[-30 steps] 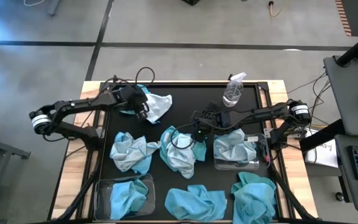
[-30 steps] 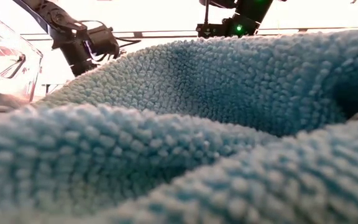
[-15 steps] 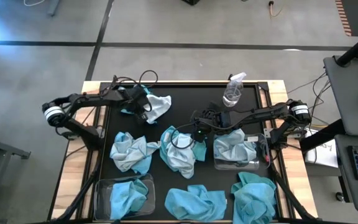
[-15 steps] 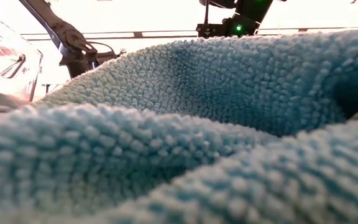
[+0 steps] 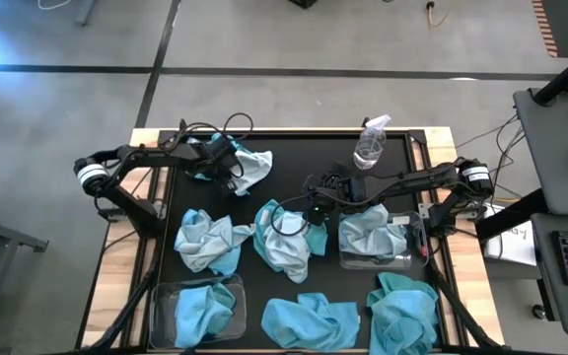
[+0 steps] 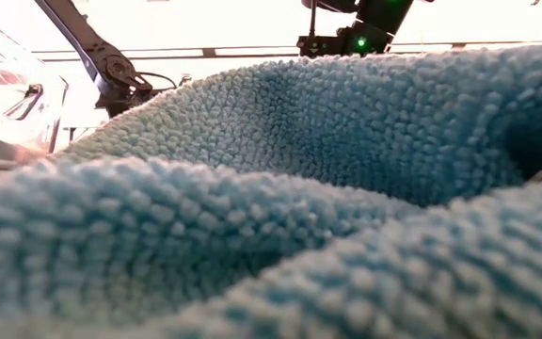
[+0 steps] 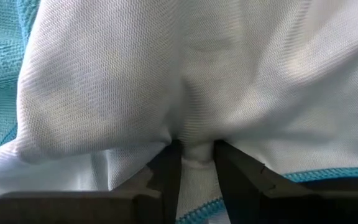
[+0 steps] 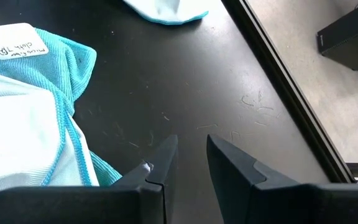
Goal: Sort microfiber towel by color & place in baskets
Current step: Put the light blue microfiber towel into the right transparent bin
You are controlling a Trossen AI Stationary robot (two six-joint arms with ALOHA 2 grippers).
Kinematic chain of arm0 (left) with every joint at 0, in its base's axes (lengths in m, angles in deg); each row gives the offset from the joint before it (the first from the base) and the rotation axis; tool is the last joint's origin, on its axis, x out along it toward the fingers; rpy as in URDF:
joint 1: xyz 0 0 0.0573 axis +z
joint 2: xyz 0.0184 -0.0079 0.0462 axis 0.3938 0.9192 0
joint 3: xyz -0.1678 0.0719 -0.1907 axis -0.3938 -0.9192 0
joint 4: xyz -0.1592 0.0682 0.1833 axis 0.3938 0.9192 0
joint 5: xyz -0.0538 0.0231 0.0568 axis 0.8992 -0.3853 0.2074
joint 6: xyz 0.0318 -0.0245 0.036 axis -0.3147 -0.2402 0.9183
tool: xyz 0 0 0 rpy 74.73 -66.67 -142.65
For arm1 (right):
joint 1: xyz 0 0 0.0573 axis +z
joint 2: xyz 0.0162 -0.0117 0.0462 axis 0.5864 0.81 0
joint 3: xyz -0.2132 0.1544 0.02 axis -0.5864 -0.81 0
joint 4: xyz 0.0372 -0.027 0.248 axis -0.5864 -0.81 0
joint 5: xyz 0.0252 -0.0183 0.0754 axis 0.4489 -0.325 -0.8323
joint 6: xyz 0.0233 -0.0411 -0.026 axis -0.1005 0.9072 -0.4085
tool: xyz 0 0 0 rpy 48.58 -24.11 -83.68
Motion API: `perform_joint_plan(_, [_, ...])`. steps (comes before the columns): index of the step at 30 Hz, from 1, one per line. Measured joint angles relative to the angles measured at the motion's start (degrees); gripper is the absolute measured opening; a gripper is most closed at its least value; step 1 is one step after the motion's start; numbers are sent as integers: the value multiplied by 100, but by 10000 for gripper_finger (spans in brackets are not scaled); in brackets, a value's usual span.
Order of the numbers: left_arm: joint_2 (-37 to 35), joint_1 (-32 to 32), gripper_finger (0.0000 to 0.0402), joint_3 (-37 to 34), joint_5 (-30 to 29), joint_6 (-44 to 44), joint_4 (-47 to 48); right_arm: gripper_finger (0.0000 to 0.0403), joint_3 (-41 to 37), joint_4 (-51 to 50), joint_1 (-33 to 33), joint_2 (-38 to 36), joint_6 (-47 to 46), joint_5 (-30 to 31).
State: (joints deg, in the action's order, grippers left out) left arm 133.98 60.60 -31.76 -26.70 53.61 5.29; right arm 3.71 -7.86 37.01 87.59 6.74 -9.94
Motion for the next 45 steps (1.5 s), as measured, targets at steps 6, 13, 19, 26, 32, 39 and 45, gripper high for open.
perform_joint_plan(6, [-15, 0, 28, -3, 146, -106, 0, 82, 0, 0, 0, 0, 0, 0])
perform_joint_plan(13, [-46, -3, 4, -6, 545, -412, -32, 82, 0, 0, 0, 0, 1, -1])
perform_joint_plan(19, [-52, -65, 1, 149, 1635, -621, -1, 82, 0, 0, 0, 0, 2, 0])
perform_joint_plan(26, [-52, -256, 0, 566, 1828, -637, 24, 82, -7, 0, 0, 0, 2, -1])
perform_joint_plan(32, [-56, -437, 0, 1126, 1848, -634, 320, 82, -7, 0, 0, 0, 1, 0])
perform_joint_plan(39, [-59, -618, 0, 2056, 1963, -520, 1109, 82, -7, -2, 0, 0, 1, -1])
perform_joint_plan(45, [-65, -651, 0, 2933, 1618, -352, 2083, 82, -48, -2, 0, 0, 0, 0])
